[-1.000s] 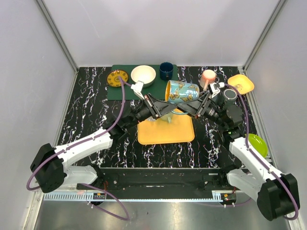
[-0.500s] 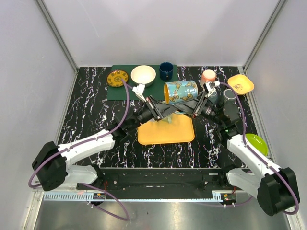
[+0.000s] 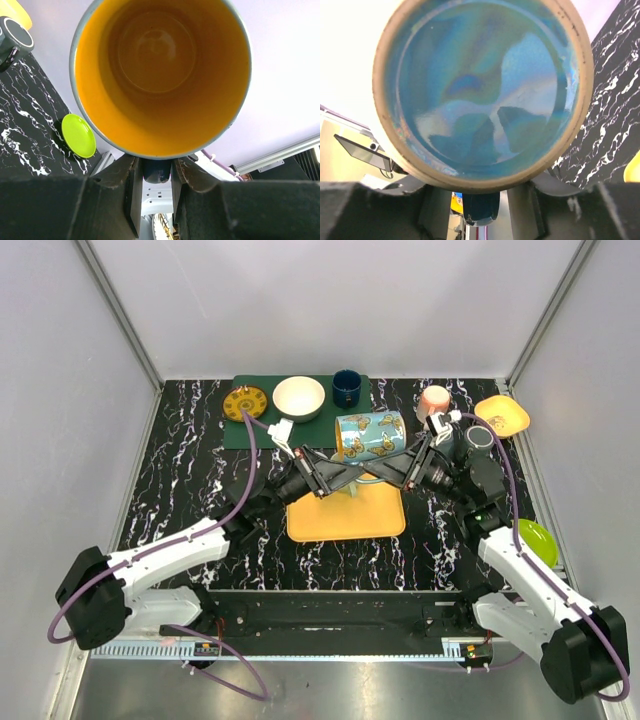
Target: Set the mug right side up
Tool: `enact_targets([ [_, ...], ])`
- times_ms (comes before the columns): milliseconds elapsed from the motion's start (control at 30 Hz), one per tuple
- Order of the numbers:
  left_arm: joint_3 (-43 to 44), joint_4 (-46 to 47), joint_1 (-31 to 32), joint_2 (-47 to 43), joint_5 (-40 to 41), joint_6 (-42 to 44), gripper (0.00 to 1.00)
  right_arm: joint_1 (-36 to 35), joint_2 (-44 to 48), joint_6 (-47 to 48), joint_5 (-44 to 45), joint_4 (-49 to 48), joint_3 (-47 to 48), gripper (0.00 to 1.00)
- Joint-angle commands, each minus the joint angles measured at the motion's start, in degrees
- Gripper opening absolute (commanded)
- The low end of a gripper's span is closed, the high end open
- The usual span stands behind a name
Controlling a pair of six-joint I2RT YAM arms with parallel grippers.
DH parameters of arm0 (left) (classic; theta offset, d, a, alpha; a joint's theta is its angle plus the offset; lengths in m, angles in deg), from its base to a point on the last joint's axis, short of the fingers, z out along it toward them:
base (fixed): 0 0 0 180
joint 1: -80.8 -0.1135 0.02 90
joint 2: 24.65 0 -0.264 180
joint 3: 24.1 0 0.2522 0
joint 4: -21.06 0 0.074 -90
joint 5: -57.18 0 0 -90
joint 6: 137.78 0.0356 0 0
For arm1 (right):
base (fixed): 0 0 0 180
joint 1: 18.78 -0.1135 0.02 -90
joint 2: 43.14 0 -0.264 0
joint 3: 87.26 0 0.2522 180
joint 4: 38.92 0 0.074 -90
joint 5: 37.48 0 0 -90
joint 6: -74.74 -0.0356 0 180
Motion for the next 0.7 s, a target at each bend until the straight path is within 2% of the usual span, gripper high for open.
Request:
enact_targets([
  [0,0.4,10.4,0.3,-3.2,-5.2,-1.0,0.0,0.3,0.5,2.4,0.4,-2.8,3.9,0.43],
  [133,0.0,11.8,0.3,-2.6,-6.7,-2.1,0.0,0.3,-1.5,0.5,-1.9,-6.4,4.4,0.26],
  [167,-0.2,11.8,0.3,-2.7,-6.9,-2.2,0.0,0.3,-2.1,0.1,-2.4,-6.7,4.7,0.16],
  [267,-0.5,11.9,0.3,-2.8,-7.2,-2.2,0.0,0.4,-3.0,-0.3,-3.9,-7.0,5.1,0.0],
  [367,0.0,12.0,0.3,-2.7,-8.0,-1.5,0.0,0.4,-2.7,1.3,-5.5,-4.5,6.0,0.0],
  [433,-0.2,11.5,0.2,-2.9,-7.7,-1.4,0.01,0.3,-1.0,6.8,-3.9,3.9,7.0,0.0],
  [467,-0.7,11.3,0.0,-3.1,-7.3,-1.2,0.06,0.3,1.4,8.7,-2.7,6.3,7.2,0.0],
  [500,-1.3,11.7,-0.1,-3.3,-6.9,-1.2,0.23,0.3,2.5,10.1,-1.5,8.0,7.5,0.0],
  [567,-2.9,13.1,-0.4,-3.9,-5.9,-1.5,0.39,0.3,4.4,12.4,-1.2,11.2,8.0,0.0],
  [600,-3.3,13.6,-0.7,-4.2,-5.8,-1.7,0.51,0.3,4.8,12.7,-1.3,11.7,8.5,0.0],
  [667,-4.2,14.2,-1.3,-4.7,-5.3,-2.1,0.56,0.3,5.4,12.7,-1.3,12.1,9.0,0.0],
])
